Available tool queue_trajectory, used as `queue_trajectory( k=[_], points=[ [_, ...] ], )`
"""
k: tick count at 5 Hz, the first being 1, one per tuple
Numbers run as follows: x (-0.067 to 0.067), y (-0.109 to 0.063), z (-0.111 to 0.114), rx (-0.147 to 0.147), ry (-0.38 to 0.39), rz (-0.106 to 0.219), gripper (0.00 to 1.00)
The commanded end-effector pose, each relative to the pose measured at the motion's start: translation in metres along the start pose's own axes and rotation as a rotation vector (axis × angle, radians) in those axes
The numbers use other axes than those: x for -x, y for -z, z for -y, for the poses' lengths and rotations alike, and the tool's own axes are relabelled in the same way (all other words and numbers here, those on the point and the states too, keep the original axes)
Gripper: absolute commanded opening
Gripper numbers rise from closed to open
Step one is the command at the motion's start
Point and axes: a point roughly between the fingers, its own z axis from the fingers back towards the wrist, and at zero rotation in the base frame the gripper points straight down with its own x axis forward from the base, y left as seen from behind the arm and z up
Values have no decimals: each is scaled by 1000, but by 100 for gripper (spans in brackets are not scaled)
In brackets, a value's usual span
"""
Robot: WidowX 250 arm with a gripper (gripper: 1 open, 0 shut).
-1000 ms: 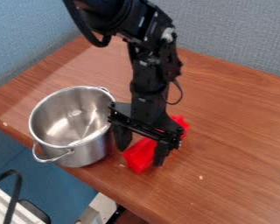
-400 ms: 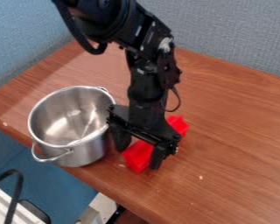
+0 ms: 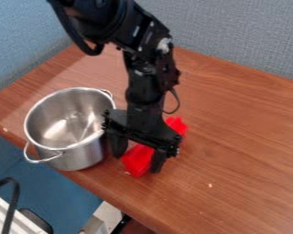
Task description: Move the red object from the metal pot to the table
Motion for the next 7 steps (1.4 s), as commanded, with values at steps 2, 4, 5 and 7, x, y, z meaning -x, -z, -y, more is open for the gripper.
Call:
queue_trajectory(
  k=[2, 4, 5, 7],
  points=[
    [2, 6, 6, -9, 36, 38, 0],
    [1, -20, 1, 0, -38, 44, 100],
    [2, -34, 3, -4, 29, 71, 100],
    [4, -48, -4, 1, 74, 114, 100]
  ],
)
